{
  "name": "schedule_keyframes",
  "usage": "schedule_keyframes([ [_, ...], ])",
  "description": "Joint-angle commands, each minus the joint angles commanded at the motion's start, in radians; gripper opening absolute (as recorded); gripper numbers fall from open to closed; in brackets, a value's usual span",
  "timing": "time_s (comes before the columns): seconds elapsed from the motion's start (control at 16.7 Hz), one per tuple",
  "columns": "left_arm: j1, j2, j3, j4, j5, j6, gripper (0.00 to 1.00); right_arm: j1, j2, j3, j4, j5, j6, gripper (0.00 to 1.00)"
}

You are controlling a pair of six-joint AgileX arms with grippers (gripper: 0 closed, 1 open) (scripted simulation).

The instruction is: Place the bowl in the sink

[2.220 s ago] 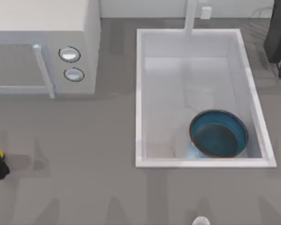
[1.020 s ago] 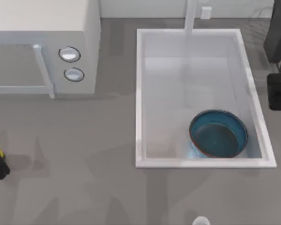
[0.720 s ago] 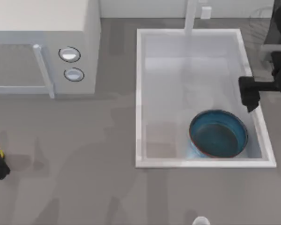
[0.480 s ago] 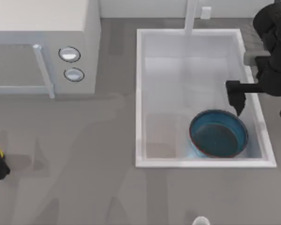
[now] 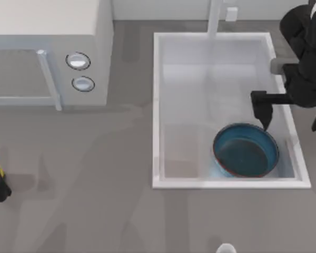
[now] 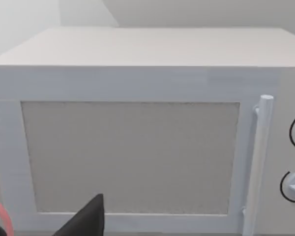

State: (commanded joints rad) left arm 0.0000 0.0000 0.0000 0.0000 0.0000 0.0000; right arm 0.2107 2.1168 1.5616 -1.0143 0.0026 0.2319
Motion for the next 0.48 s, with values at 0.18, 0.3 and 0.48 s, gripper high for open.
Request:
schedule_keyframes([
  [0.18,0.000,0.000,0.000,0.000,0.000,0.000,1.00,0.003,0.039,-0.034,0.069,0.000,-0.001,1.00],
  [0.3,0.000,0.000,0.000,0.000,0.000,0.000,1.00,0.004,0.085,-0.070,0.158,0.001,0.001,1.00],
  [0.48,0.000,0.000,0.000,0.000,0.000,0.000,1.00,0.006,0.151,-0.125,0.281,0.001,0.003,1.00],
])
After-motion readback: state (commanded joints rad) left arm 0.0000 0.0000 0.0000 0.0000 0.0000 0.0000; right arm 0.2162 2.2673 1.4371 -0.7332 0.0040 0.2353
